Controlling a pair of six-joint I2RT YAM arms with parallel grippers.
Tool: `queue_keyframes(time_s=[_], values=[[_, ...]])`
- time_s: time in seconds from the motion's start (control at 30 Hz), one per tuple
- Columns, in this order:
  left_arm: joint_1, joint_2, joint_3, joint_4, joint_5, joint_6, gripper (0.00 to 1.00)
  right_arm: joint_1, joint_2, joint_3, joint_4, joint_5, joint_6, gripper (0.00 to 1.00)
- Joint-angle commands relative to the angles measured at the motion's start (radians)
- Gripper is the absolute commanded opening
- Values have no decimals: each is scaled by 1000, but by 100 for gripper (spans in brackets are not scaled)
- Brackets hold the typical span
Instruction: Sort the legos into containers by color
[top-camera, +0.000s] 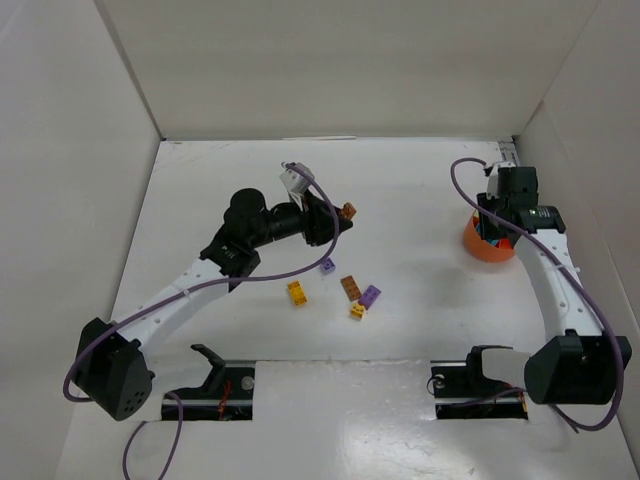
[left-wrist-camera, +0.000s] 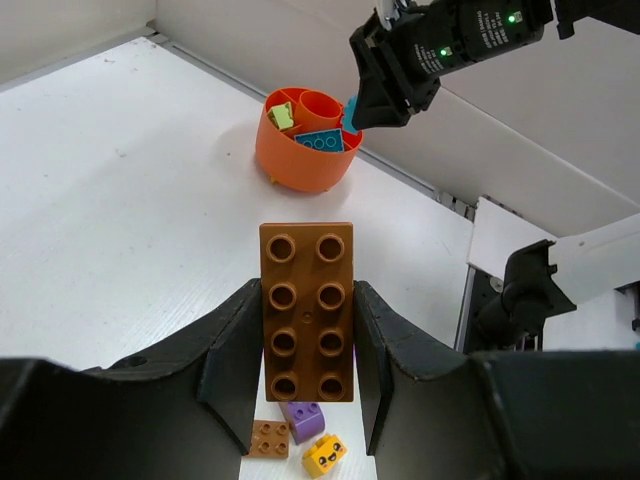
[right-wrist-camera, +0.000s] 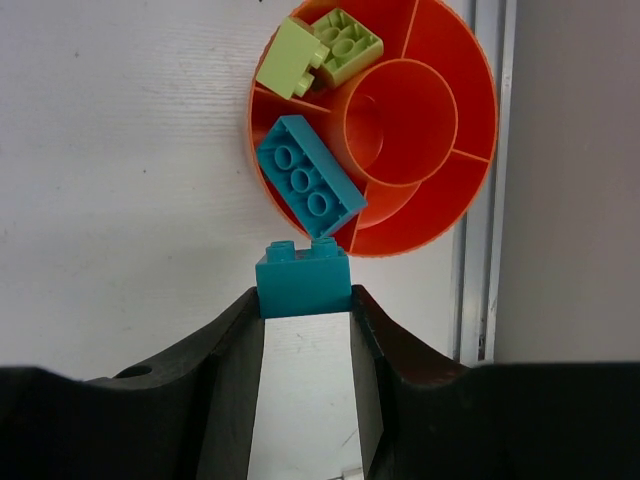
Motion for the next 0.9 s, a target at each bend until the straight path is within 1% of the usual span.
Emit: queue_keyframes(time_s=[0.0,0.1,0.23,0.33,0.53,0.7,0.87], values=[[10,0,3,27,-17,16,0,-14,23,49,114,6,-11,0],[10,12,12,26,-8,28,0,-26,61,58,134,19,-11,0],[10,35,21,17,-8,37,0,-36,118,58,160,-29,-11,0],[10,44,21,17,-8,37,0,-36,153,58,170,-29,-11,0],[10,44,21,8,-8,37,0,-54,175,40,216,-78,-1,0],[10,44,21,8,-8,37,0,-54,210,40,239,-78,-1,0],[10,35,21,-1,-8,37,0,-74,244,22,262,-113,18,0]])
